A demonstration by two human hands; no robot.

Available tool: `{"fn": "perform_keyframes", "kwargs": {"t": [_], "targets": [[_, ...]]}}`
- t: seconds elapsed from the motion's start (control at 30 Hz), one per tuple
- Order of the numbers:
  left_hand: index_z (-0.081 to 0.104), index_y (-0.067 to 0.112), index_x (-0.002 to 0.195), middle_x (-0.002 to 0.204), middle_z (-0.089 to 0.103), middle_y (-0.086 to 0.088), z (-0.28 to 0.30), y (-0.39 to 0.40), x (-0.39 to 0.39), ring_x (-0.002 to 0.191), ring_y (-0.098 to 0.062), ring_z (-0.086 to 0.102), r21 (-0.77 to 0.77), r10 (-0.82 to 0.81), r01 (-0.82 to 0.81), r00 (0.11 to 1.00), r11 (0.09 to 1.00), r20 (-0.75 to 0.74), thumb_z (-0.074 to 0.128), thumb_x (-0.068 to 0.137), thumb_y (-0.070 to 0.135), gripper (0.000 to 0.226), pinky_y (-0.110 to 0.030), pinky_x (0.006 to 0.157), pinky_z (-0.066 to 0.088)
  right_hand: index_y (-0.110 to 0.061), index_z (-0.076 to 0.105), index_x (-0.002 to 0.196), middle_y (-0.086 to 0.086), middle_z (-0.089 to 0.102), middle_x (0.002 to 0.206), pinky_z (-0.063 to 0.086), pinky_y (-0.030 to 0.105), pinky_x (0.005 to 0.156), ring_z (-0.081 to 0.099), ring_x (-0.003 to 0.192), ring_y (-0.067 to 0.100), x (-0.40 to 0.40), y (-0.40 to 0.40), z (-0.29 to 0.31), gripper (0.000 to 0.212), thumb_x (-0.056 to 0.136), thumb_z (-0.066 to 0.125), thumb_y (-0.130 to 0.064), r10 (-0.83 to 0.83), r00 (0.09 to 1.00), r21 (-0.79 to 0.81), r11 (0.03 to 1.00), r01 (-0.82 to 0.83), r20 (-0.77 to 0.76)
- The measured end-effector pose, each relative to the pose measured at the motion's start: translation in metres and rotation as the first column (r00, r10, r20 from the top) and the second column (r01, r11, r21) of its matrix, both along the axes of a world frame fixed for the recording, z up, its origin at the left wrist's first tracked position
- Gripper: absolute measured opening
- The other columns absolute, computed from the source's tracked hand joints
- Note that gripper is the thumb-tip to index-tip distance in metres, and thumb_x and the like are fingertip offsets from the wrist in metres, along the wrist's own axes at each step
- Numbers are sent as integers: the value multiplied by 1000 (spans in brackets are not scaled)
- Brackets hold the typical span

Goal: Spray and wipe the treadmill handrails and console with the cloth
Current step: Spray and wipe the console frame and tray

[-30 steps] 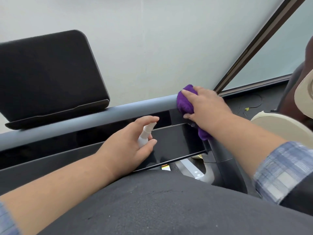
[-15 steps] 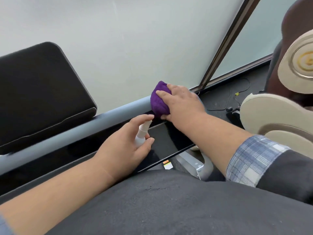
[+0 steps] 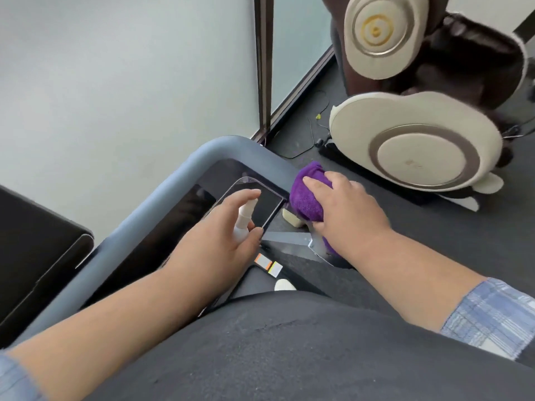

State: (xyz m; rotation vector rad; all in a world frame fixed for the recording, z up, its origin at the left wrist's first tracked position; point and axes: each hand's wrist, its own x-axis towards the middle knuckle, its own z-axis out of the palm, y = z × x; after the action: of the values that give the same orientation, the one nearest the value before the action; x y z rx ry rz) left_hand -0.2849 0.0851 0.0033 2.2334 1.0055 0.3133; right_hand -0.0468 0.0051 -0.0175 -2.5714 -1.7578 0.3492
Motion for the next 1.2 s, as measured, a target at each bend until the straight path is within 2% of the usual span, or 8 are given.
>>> {"fn": "perform_keyframes", "kwargs": {"t": [0.23, 0.37, 0.57, 0.7, 0.83, 0.97, 1.07, 1.2], "targets": [[27, 51, 133, 103, 50, 13, 2, 25, 50, 81, -18, 55, 127, -75, 84, 994, 988, -73, 53, 94, 42, 48, -32, 68, 41, -36, 46, 146, 4, 48, 143, 48, 50, 97, 49, 119, 35, 6, -90, 1, 81, 75, 82, -26, -238, 959, 130, 957, 259, -156], [29, 47, 131, 97, 46, 9, -7, 41, 91, 75, -21, 50, 184, -120, 157, 973, 970, -197, 54, 95, 35, 45, -31, 66, 37, -36, 48, 144, 1, 50, 141, 48, 46, 99, 51, 119, 30, -24, -95, 13, 88, 67, 88, -23, -124, 959, 263, 946, 192, -255], [28, 41, 129, 95, 45, 4, -22, 61, 111, 71, -25, 50, 158, -120, 185, 928, 970, -352, 53, 95, 27, 44, -32, 64, 36, -38, 46, 146, -1, 47, 145, 44, 43, 105, 48, 124, 26, -29, -97, 10, 86, 70, 85, -27, 13, 951, 232, 971, 63, -310], [31, 42, 126, 83, 51, 4, -18, 75, 99, 59, -16, 53, 162, -11, 70, 941, 984, -338, 51, 94, 27, 40, -30, 50, 34, -39, 46, 146, -1, 48, 143, 44, 40, 103, 49, 121, 25, -17, -93, 7, 89, 68, 86, -27, 41, 949, 243, 969, 38, -311], [25, 44, 134, 73, 55, 9, -9, 82, 68, 51, -11, 56, 151, 132, -85, 932, 985, -337, 50, 96, 30, 47, -27, 42, 34, -40, 46, 146, -2, 48, 142, 44, 41, 102, 48, 120, 25, -10, -74, 9, 89, 68, 87, -26, 94, 942, 271, 963, -4, -321], [28, 40, 141, 76, 57, 9, -5, 89, 29, 58, -11, 58, 130, 290, -259, 884, 957, -367, 51, 96, 30, 52, -33, 53, 48, -41, 45, 144, -1, 50, 140, 50, 47, 95, 52, 117, 30, -11, -48, 8, 93, 65, 90, -25, 179, 931, 291, 953, -83, -318], [28, 39, 138, 73, 55, 9, -8, 92, 6, 53, -12, 56, 111, 348, -333, 838, 936, -421, 49, 96, 27, 49, -29, 45, 43, -38, 48, 143, 3, 53, 138, 51, 50, 94, 55, 114, 34, -14, -30, 6, 92, 63, 91, -26, 256, 920, 300, 940, -164, -299], [33, 38, 137, 76, 52, 14, -12, 87, -2, 60, -8, 54, 109, 376, -366, 821, 924, -429, 49, 96, 27, 45, -32, 54, 47, -36, 49, 144, 3, 52, 139, 48, 44, 95, 53, 115, 33, -14, -13, 4, 90, 65, 90, -26, 329, 891, 306, 923, -233, -313]]}}
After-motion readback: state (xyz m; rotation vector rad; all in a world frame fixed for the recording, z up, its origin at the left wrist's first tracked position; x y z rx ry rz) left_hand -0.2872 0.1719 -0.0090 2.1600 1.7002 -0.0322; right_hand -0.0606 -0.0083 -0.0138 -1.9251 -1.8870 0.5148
